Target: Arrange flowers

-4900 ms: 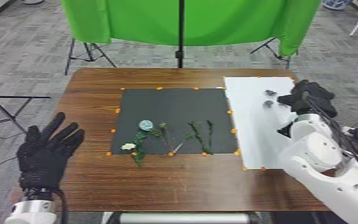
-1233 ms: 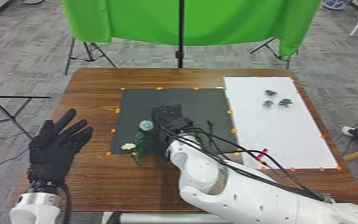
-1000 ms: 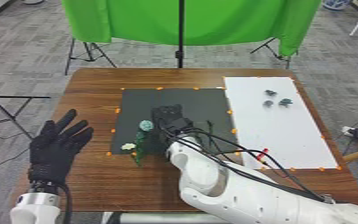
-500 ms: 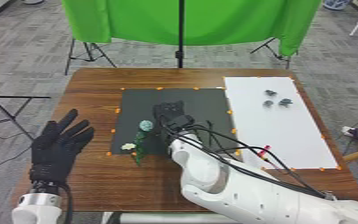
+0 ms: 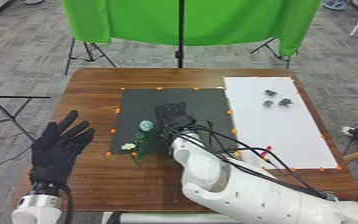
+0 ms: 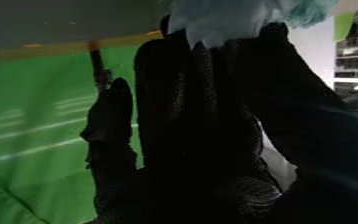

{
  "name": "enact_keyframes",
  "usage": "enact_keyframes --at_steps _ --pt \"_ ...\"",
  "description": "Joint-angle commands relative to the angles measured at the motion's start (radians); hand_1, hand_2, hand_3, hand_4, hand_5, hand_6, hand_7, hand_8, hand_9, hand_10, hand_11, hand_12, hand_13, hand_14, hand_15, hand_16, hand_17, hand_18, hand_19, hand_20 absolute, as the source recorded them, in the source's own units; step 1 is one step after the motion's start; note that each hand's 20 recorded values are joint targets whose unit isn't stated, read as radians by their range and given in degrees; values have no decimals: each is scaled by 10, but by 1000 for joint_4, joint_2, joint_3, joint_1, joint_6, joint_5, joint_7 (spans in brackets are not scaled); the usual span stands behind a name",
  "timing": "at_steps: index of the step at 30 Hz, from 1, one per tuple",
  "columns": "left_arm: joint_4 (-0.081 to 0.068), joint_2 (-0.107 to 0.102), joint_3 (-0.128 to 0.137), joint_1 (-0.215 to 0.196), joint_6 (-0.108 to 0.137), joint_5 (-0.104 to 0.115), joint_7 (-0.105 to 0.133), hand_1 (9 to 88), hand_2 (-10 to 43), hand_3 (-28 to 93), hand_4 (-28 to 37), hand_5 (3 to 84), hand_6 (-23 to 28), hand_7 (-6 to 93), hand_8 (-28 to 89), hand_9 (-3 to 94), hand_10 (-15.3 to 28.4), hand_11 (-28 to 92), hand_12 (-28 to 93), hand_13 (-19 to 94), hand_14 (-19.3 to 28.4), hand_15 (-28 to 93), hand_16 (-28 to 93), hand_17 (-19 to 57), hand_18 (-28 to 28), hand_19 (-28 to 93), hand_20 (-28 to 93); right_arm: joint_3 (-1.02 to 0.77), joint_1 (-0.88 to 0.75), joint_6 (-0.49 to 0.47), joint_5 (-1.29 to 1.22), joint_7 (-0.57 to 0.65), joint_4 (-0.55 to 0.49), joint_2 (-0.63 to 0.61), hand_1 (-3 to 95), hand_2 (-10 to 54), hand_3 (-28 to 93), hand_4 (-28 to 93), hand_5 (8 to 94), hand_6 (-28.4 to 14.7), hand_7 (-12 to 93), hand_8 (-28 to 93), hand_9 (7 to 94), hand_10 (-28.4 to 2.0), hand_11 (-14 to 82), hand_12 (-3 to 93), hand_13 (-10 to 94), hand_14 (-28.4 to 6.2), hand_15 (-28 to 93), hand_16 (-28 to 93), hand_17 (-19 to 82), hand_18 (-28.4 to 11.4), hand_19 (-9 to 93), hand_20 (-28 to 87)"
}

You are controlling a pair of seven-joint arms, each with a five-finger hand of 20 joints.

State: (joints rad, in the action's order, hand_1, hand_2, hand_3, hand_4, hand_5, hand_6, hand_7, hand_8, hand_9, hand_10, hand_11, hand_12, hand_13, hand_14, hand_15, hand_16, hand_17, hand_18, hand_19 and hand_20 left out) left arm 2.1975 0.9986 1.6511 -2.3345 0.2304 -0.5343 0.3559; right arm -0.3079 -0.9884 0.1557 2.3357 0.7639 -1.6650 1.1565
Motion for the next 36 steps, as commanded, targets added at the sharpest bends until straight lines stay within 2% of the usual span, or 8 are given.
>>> enact_keyframes --at_steps 1,7,10,13,19,22,27,36 --pt "1 -1 -2 -30 17 14 21 175 128 733 -283 367 85 111 -97 352 211 245 105 242 284 528 -95 -94 284 587 93 -109 6 47 -183 27 -88 -17 446 -95 795 -283 711 5 160 -109 645 -138 224 144 608 -97 723 167 248 -222 868 441" --pt "2 14 -1 -37 18 14 26 175 129 731 -283 366 84 111 -98 352 211 245 105 241 284 528 -95 -94 284 587 92 -172 10 44 -252 50 -120 -59 417 -95 795 -283 681 -3 147 -129 628 -150 219 143 588 -116 744 141 235 -229 868 450" --pt "2 12 -1 -37 26 21 47 176 129 730 -283 366 84 113 -98 351 210 245 106 241 284 528 -94 -94 284 587 92 -198 33 67 -257 71 -129 -126 411 -95 791 -283 676 -5 146 -128 628 -152 219 143 586 -120 744 135 233 -231 867 452" --pt "2 17 3 -40 19 24 55 173 129 728 -283 366 84 112 -98 351 210 246 106 241 284 528 -94 -94 283 587 91 -233 58 77 -279 99 -122 -214 406 -95 790 -283 667 -6 143 -128 627 -152 219 143 583 -121 743 130 231 -231 864 453" --pt "7 -5 3 -63 28 44 102 153 133 723 -283 366 84 111 -98 351 211 243 105 241 284 525 -95 -94 284 587 91 -280 67 113 -316 151 -82 -398 393 -95 792 -283 635 -10 140 -126 610 -158 217 143 563 -126 726 117 218 -231 845 448" --pt "5 5 7 -63 19 37 90 149 134 720 -283 366 83 111 -98 351 211 242 105 240 284 525 -94 -94 284 586 91 -292 64 98 -328 173 -51 -455 392 -95 791 -283 616 -10 138 -127 604 -160 216 143 561 -126 721 112 216 -230 839 445" --pt "3 30 16 -58 -1 16 52 146 134 717 -283 365 82 109 -97 350 210 240 106 240 284 524 -93 -94 284 584 91 -269 69 42 -328 192 3 -506 386 -95 796 -283 588 -8 140 -127 575 -165 207 139 545 -131 714 105 210 -229 835 443" --pt "6 22 15 -62 10 18 56 145 133 722 -283 363 81 108 -96 349 210 237 107 239 284 520 -92 -94 284 581 91 -221 57 -8 -310 211 77 -463 391 -95 813 -283 571 8 147 -131 556 -163 203 137 527 -131 712 97 206 -225 831 439"
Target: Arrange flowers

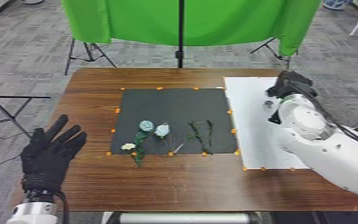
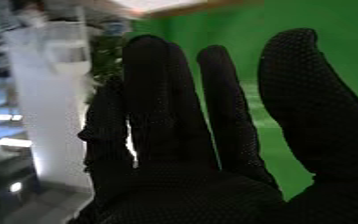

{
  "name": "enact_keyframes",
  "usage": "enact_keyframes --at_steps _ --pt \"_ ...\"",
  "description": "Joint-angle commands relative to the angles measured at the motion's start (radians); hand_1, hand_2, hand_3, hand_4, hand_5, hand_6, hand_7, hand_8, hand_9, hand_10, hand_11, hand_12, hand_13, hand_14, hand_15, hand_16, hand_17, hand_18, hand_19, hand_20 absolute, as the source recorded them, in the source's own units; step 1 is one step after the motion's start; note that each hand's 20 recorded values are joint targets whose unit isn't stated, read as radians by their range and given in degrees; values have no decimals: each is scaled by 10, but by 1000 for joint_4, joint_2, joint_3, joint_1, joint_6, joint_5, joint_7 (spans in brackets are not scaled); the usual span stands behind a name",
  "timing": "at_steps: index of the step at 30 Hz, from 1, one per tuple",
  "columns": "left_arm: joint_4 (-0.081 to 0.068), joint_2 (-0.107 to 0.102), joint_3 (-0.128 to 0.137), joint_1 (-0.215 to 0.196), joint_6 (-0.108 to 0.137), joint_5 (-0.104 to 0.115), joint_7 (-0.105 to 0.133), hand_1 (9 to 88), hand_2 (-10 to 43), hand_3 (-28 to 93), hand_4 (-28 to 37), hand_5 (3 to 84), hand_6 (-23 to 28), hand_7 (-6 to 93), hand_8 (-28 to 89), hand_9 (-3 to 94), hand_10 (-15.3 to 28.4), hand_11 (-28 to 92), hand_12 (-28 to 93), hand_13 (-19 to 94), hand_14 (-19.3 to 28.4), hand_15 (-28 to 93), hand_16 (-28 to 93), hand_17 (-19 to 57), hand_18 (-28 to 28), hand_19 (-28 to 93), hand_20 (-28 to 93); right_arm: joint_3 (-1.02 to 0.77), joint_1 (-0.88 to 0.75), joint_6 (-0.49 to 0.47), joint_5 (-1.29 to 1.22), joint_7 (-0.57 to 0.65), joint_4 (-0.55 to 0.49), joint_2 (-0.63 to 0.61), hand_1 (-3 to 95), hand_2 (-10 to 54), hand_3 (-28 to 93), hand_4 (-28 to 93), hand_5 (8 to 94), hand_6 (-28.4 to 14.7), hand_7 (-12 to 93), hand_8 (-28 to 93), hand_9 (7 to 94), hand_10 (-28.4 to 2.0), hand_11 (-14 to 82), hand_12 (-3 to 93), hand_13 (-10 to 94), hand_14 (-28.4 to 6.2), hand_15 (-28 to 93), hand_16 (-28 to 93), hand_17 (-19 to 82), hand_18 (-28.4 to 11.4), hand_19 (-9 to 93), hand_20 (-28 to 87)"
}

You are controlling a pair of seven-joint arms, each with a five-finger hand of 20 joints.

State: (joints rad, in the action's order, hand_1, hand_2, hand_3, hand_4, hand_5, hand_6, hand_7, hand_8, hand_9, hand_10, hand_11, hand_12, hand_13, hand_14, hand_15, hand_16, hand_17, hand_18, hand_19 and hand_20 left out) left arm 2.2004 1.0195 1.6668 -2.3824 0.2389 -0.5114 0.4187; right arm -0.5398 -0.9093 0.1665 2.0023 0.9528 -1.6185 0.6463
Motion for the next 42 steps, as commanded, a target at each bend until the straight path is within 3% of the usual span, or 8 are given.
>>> enact_keyframes --at_steps 1,17,21,22,25,32,37,42 --pt "3 -4 -5 -15 3 4 0 145 132 724 -283 363 81 108 -96 349 210 237 107 239 284 520 -92 -94 284 581 90 15 -22 -18 30 20 40 57 387 -95 813 -283 563 10 146 -132 552 -164 201 136 524 -132 711 96 204 -225 830 439" --pt "-4 22 2 8 -12 -20 -31 155 129 721 -283 364 84 107 -95 348 210 239 108 238 284 519 -90 -94 284 579 87 95 14 -41 0 0 133 125 396 -95 812 -283 580 29 160 -139 577 -152 204 139 544 -122 684 83 207 -224 817 434" --pt "-3 26 1 16 -14 -25 -33 155 129 721 -283 365 84 108 -95 348 210 240 107 238 284 520 -90 -95 284 579 87 147 20 -14 60 -19 160 130 473 -95 768 -282 672 33 179 -100 678 -124 217 159 627 -70 596 181 260 -210 836 413" --pt "-4 28 1 19 -15 -26 -34 155 129 721 -283 365 84 108 -95 348 210 240 107 238 284 520 -90 -95 284 579 87 152 18 9 56 -18 159 128 526 -95 722 -283 740 27 191 -48 764 -92 142 252 687 -30 549 245 297 -199 855 403" --pt "-1 33 5 14 -15 -29 -38 155 128 721 -283 365 84 108 -95 348 210 240 107 238 284 520 -90 -95 284 579 86 142 -1 43 84 -24 155 129 583 -95 685 -283 829 28 221 -3 887 -64 119 335 775 1 511 294 355 -186 880 394" --pt "-1 36 7 8 -13 -30 -40 157 127 723 -283 365 84 107 -95 349 210 241 107 238 284 521 -90 -95 284 579 87 126 -1 199 144 -65 21 95 602 -95 685 -283 858 24 219 8 930 -44 127 357 822 -9 517 301 388 -184 890 389" --pt "0 26 3 -1 -9 -20 -23 157 127 722 -283 365 84 108 -95 349 210 240 107 238 284 522 -91 -95 284 580 87 106 -15 187 156 -163 -127 127 597 -95 695 -283 857 20 217 16 932 -51 127 366 820 -11 524 303 384 -186 895 391" --pt "-2 30 0 8 -15 -26 -29 158 127 722 -283 365 84 108 -96 349 210 240 107 238 284 522 -92 -95 284 581 87 78 -86 89 163 -221 -211 199 589 -95 705 -283 844 18 227 20 917 -67 148 379 791 -16 573 304 358 -181 905 394"
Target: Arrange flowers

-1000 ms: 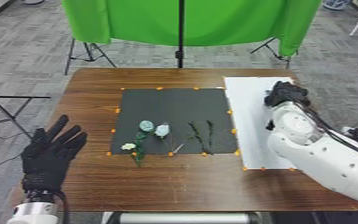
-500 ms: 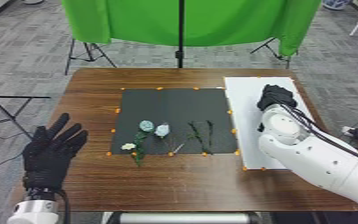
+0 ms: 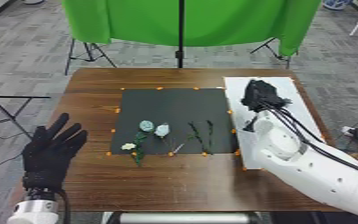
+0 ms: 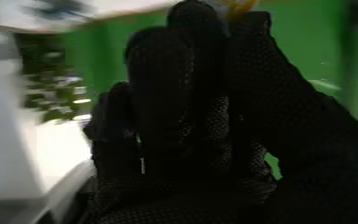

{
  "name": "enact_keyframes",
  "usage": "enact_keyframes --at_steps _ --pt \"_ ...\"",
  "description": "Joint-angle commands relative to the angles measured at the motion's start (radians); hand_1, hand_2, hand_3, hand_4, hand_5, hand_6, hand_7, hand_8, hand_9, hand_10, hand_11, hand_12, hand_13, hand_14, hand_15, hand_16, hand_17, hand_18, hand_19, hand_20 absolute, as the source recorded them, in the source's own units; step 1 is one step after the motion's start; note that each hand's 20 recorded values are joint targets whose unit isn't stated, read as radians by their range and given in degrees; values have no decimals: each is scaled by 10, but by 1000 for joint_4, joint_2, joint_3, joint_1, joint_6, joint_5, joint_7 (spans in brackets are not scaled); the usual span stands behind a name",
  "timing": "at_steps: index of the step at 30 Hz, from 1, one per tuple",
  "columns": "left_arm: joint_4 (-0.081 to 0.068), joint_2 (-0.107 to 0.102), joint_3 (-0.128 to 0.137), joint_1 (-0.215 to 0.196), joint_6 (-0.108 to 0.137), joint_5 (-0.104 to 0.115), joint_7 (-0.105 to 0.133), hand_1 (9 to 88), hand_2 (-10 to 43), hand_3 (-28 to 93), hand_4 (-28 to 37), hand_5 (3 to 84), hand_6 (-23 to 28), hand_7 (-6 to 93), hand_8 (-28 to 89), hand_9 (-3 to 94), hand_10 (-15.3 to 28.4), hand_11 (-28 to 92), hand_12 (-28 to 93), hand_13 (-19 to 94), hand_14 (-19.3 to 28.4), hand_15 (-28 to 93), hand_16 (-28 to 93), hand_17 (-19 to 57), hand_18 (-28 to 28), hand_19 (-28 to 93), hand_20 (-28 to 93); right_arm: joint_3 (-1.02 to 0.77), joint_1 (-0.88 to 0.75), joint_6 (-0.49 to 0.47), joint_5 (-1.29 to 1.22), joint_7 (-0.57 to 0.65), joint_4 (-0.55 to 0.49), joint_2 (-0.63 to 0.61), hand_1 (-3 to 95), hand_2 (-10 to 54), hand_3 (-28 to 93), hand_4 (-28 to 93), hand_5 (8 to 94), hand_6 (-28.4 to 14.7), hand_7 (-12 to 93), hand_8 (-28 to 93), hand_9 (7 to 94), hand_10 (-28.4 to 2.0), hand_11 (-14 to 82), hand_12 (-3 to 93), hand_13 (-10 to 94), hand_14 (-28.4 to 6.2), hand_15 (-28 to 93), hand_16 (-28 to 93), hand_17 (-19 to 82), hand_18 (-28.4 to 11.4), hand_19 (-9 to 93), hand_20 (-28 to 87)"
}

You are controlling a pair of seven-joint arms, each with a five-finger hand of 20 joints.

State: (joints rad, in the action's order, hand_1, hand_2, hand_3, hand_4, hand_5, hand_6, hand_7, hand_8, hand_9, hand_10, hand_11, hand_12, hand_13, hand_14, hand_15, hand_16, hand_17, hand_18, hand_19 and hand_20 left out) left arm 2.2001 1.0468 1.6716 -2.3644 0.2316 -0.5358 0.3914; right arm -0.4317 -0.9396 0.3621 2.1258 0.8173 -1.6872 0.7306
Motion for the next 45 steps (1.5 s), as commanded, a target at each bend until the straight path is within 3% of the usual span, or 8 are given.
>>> enact_keyframes --at_steps 1,2,9,15,24,31,38,45 --pt "-2 6 -3 -10 -10 -6 -9 158 127 722 -283 365 84 108 -96 349 210 240 107 239 284 522 -92 -95 284 581 87 -45 -87 -123 50 -83 -146 140 588 -95 708 -283 842 18 230 20 914 -68 152 381 785 -18 584 299 355 -181 906 394" --pt "-2 -3 -9 -11 -6 2 5 158 127 722 -283 365 84 109 -95 349 210 240 107 239 284 522 -92 -95 284 581 87 -29 -85 -122 45 -73 -145 154 587 -95 709 -283 840 17 232 19 913 -69 154 381 780 -19 593 296 353 -182 906 394" --pt "-4 6 -4 -2 -9 -7 -16 159 129 721 -283 365 85 107 -95 349 210 241 107 239 284 522 -92 -96 284 581 86 -39 -176 -177 69 -49 -144 218 578 -95 715 -283 836 17 236 15 903 -70 171 383 759 -30 629 278 338 -188 911 397" --pt "-6 -5 -11 3 -3 1 -15 160 129 723 -283 365 85 107 -96 349 210 241 107 239 284 523 -92 -95 284 581 86 -17 -195 -184 98 -57 -145 233 568 -95 713 -283 827 18 223 2 884 -72 187 381 742 -37 647 268 325 -192 912 400" --pt "-6 6 4 7 -10 -13 -55 161 129 724 -283 365 85 108 -96 350 211 241 106 239 284 523 -92 -96 284 582 85 8 -196 -141 174 -52 -149 245 532 -95 686 -283 787 11 170 -10 850 -80 194 364 710 -63 680 221 301 -198 905 404" --pt "-3 24 14 -4 -20 -28 -72 166 131 724 -283 366 86 108 -96 349 210 243 106 239 284 524 -93 -95 284 583 84 1 -235 -196 216 -60 -179 224 439 -95 732 -283 706 12 157 -118 772 -101 345 253 684 -81 724 167 285 -209 904 421" --pt "-3 10 9 -10 -9 -14 -60 167 131 725 -283 367 86 108 -96 349 211 243 106 246 284 529 -94 -95 284 583 83 -9 -245 -196 220 -76 -193 215 408 -95 749 -283 677 1 156 -126 729 -113 423 211 660 -90 747 165 269 -215 900 435" --pt "-1 -8 -1 -14 1 -2 -28 167 131 725 -283 367 87 108 -96 350 211 242 105 243 284 529 -95 -95 283 585 82 -80 -179 -32 158 -41 -197 97 368 -95 745 -283 673 -2 153 -125 719 -118 444 189 654 -92 753 161 267 -216 897 441"
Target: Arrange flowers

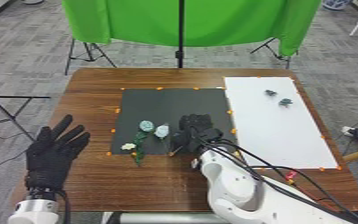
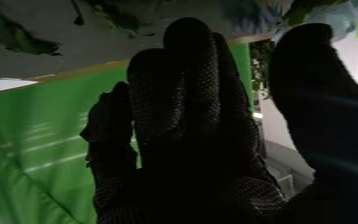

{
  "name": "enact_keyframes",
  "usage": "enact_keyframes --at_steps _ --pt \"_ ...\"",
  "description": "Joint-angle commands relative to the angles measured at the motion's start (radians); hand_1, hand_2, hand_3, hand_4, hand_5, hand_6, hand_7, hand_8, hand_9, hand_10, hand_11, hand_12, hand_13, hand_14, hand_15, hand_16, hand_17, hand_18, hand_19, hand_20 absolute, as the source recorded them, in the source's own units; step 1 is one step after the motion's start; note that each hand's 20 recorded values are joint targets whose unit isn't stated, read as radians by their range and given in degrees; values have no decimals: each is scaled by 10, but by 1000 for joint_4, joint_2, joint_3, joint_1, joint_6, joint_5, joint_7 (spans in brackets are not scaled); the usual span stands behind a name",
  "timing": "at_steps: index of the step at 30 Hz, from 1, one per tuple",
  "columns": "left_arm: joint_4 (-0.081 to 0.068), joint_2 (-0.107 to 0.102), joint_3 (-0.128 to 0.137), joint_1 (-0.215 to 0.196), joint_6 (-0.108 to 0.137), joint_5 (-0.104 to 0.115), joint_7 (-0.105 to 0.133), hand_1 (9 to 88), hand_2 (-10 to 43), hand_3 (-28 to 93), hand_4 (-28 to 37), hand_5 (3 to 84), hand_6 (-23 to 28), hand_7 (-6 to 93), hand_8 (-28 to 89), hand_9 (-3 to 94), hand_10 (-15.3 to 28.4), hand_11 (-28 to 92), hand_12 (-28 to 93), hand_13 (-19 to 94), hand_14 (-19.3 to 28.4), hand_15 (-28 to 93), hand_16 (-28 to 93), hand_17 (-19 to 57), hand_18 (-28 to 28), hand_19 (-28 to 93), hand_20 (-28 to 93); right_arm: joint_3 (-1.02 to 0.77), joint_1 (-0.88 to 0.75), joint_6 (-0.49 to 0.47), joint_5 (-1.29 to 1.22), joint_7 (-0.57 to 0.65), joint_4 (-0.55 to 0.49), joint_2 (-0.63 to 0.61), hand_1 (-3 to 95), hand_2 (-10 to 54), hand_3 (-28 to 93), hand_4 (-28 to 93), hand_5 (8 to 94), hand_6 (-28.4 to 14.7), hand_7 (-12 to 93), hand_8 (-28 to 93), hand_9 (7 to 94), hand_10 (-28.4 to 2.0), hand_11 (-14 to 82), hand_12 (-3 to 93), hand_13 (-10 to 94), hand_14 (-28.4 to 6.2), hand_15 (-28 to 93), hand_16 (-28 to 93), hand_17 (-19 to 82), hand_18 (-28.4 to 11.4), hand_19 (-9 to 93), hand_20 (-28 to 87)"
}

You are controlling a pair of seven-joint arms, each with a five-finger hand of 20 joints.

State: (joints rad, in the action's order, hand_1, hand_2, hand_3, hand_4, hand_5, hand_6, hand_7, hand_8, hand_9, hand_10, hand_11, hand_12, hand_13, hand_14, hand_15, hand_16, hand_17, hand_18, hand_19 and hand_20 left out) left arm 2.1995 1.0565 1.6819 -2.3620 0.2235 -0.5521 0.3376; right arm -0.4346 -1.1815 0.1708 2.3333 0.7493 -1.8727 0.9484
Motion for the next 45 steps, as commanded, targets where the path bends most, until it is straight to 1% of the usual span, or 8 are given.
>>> enact_keyframes --at_steps 1,9,22,32,37,40,42,45 --pt "-1 -21 -11 -17 11 19 27 166 131 726 -283 367 87 108 -96 350 211 242 105 243 284 529 -95 -95 283 585 82 -86 86 175 -64 41 0 -146 365 -95 746 -283 674 -3 153 -125 717 -119 438 185 652 -93 750 159 263 -216 892 440" --pt "-3 -28 -22 -15 17 25 45 167 130 726 -283 367 86 109 -96 350 211 242 105 243 284 530 -95 -95 283 586 80 -45 287 204 -170 149 183 -294 360 -95 787 -283 660 -6 163 -130 677 -134 329 150 609 -101 703 132 237 -213 848 427" --pt "0 -30 -25 -14 24 29 51 169 130 726 -283 366 86 109 -97 349 211 242 105 243 284 530 -95 -95 283 587 79 -56 301 18 -290 139 418 -271 351 -95 826 -283 525 8 162 -139 486 -166 200 131 459 -125 691 81 179 -197 805 398" --pt "-4 -14 -24 2 16 16 31 170 130 726 -283 365 86 109 -97 350 212 243 106 242 284 531 -96 -95 282 587 77 -104 281 -207 -312 44 477 -224 349 -95 831 -283 500 31 161 -142 492 -164 180 130 473 -122 675 63 172 -197 791 390" --pt "-3 -15 -26 1 16 16 35 169 130 726 -283 365 86 109 -97 350 211 243 106 242 284 531 -96 -96 282 587 76 -99 301 -308 -298 70 525 -191 372 -95 824 -283 533 61 171 -150 567 -140 170 130 547 -101 625 71 193 -202 793 397" --pt "-2 -7 -22 1 13 7 27 168 130 727 -283 365 86 108 -97 349 211 244 106 242 284 530 -96 -96 282 587 76 -42 293 -135 -227 55 537 -211 429 -95 789 -283 610 60 169 -142 655 -115 189 138 618 -64 586 142 230 -198 815 402" --pt "1 1 -17 -2 15 5 18 169 130 728 -283 365 86 109 -96 349 211 244 106 242 284 530 -96 -96 283 587 76 -18 297 -78 -239 66 530 -217 531 -95 700 -283 770 46 193 -43 834 -67 110 279 721 -11 544 254 295 -182 857 399" --pt "2 6 -11 -9 15 2 17 175 130 730 -283 365 87 108 -96 349 210 244 105 242 284 530 -96 -95 283 587 75 2 292 -12 -205 64 516 -230 586 -95 667 -283 841 38 211 -6 926 -39 121 340 800 -2 560 272 348 -179 891 405"
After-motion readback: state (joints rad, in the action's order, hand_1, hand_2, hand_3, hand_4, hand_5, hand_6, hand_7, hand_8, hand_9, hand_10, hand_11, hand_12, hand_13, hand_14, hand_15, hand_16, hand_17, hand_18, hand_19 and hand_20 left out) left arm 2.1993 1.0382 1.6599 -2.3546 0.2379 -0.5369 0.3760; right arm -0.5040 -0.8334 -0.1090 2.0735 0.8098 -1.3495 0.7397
